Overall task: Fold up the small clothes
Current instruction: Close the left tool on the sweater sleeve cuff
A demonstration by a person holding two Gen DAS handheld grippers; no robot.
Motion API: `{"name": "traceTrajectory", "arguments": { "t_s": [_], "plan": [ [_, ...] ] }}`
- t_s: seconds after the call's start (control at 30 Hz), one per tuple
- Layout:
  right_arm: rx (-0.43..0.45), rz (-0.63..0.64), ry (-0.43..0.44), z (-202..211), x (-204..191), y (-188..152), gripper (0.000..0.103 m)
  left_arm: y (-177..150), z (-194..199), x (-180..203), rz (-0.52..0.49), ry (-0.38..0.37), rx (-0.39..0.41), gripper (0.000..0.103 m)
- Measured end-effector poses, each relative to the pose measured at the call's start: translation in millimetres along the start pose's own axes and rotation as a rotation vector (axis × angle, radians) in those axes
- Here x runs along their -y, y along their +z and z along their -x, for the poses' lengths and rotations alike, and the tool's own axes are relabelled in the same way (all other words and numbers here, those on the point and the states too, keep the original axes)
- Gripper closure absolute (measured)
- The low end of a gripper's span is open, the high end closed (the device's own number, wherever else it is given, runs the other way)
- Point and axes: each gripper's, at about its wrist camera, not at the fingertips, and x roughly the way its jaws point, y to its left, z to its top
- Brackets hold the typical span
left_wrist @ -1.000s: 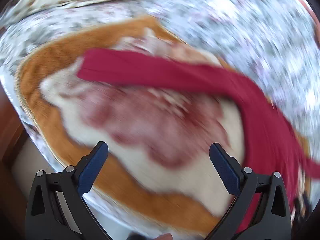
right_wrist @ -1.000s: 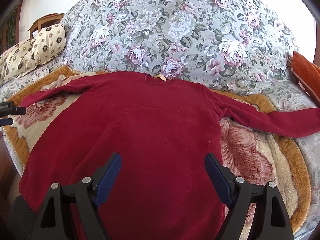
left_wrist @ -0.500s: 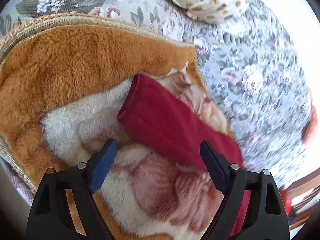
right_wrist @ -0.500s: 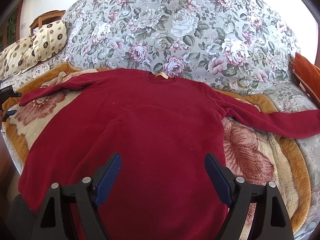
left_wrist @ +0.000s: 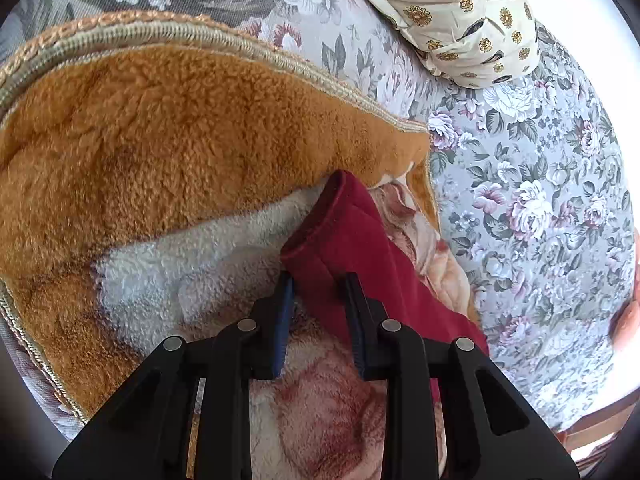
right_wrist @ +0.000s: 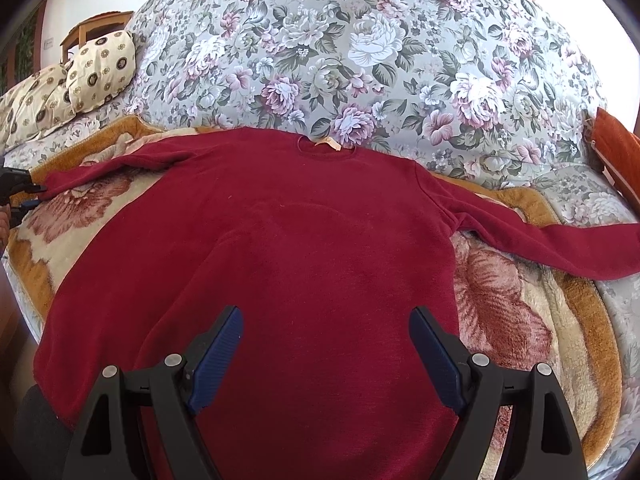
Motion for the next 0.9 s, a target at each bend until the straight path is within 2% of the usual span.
{"name": "traceTrajectory", "arguments": {
  "t_s": [0.13,0.2,0.3,0.37,0.43,0.6,0.63,0.7,0.8,0.9],
  "plan": [
    [0.002,0.0,0.001,0.3,-0.5,-0.4,0.02,-1.0,-2.0,-10.5,0.065,-0.011,0.03,0.078],
    [-0.001,-0.007,0.004,0.0,0.3,-0.6,0.02,-2.3,-2.4,-13.3,0.076,-0.037,0.05,0.071],
    [-0.007,-0.007,0.006,-0.9,0.5,-0.6,0.02,-2.5,-3.2,-11.9,0.093,-0.088,0.066,0.054],
    [-0.009,-0.004,0.007,-1.5,0.0,-0.3,0.02,-1.8,-2.6,-8.1,0.093,-0.121,0.07,0.038],
    [-0.011,-0.002,0.006,-2.1,-0.8,-0.3,0.02,-0.5,-3.7,-5.3,0.102,-0.137,0.061,0.035],
    [-0.009,0.0,0.004,-1.9,-1.0,-0.3,0.02,2.0,-1.3,-11.7,0.141,-0.261,0.019,0.037],
    [-0.009,0.0,0.005,-2.0,-0.9,-0.3,0.02,1.8,3.3,-14.9,0.157,-0.298,0.031,0.047],
    [-0.013,0.002,0.004,-2.4,-1.3,-0.4,0.02,0.9,10.5,-19.1,0.184,-0.347,0.049,0.049],
    [-0.014,0.009,0.0,-1.6,-2.4,0.5,0.02,-2.7,21.2,-24.2,0.2,-0.365,0.096,0.049],
    [-0.014,0.015,-0.004,-1.6,-3.5,1.2,0.02,-4.6,18.5,-21.3,0.169,-0.352,0.099,0.049]
  ]
}}
